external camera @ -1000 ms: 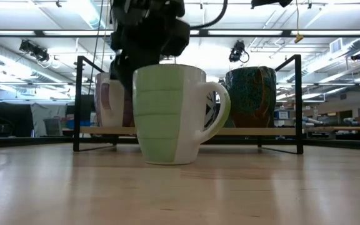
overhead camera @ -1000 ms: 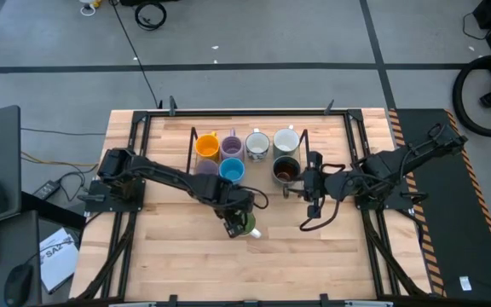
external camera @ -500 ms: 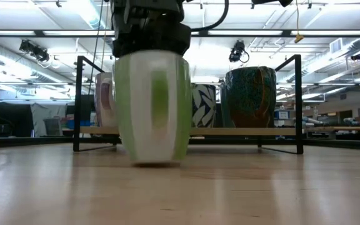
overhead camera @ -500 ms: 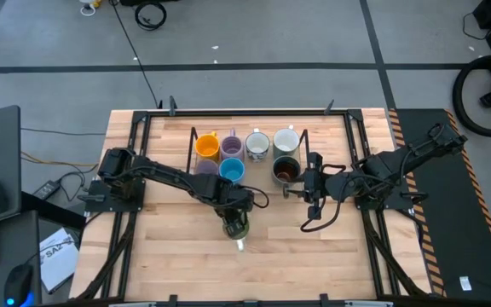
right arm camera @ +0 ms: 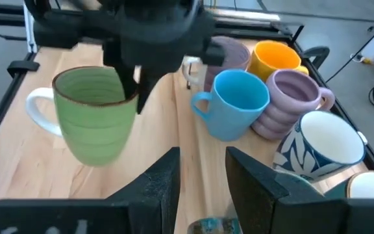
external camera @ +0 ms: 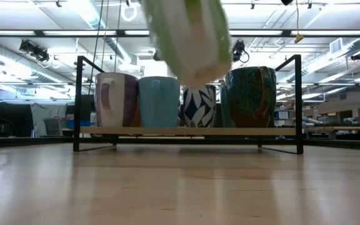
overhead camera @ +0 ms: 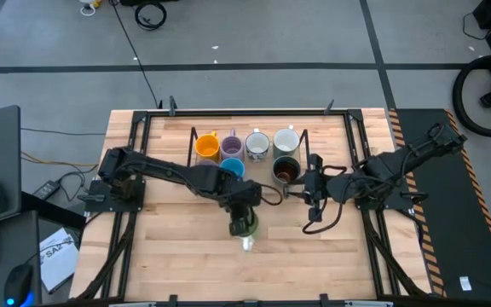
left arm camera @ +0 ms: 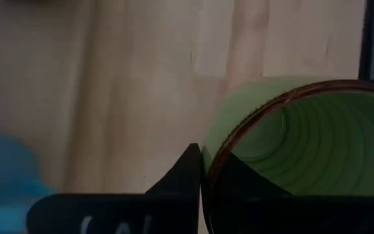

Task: Place coffee mugs
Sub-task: Put the green mug on the shelf

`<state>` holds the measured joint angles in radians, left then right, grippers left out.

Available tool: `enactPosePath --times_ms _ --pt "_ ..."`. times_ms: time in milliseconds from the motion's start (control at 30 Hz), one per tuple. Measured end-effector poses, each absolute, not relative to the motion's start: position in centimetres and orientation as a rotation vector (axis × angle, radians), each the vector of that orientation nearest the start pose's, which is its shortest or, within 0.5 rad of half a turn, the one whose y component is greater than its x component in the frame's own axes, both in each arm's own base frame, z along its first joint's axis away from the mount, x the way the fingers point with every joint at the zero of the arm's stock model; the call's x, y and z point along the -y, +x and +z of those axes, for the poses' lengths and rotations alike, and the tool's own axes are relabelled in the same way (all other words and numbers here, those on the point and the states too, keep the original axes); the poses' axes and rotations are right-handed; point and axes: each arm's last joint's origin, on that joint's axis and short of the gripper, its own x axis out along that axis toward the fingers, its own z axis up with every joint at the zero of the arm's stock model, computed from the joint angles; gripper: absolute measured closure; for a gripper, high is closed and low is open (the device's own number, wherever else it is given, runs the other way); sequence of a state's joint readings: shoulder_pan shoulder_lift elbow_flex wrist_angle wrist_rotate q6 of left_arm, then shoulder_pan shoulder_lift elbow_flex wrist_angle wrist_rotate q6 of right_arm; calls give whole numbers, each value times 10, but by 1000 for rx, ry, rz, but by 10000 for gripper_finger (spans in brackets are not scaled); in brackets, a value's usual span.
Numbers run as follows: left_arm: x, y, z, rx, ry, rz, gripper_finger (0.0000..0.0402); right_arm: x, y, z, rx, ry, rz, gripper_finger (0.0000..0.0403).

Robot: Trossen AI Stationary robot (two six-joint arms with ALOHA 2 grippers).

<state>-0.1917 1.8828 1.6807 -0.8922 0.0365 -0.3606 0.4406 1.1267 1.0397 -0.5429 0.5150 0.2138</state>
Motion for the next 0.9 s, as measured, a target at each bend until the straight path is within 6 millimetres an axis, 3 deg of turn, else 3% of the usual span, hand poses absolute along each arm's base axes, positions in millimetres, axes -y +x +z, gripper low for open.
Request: enactPosePath --times_ms 133,300,467,733,900 --pt "64 395 302 -1044 -116 -2 380 -92 213 328 -509 -94 -147 274" --pt "31 400 311 -1008 -33 38 380 -97 211 329 -487 -95 -158 274" --pt "6 403 310 -1011 49 36 380 -98 210 329 -488 -93 -161 274" --pt "-7 414 293 -1034 164 -36 380 -97 209 329 -494 -148 -185 274" --pt "-22 418 283 -1061 143 -43 380 -94 208 329 -488 -184 -240 274"
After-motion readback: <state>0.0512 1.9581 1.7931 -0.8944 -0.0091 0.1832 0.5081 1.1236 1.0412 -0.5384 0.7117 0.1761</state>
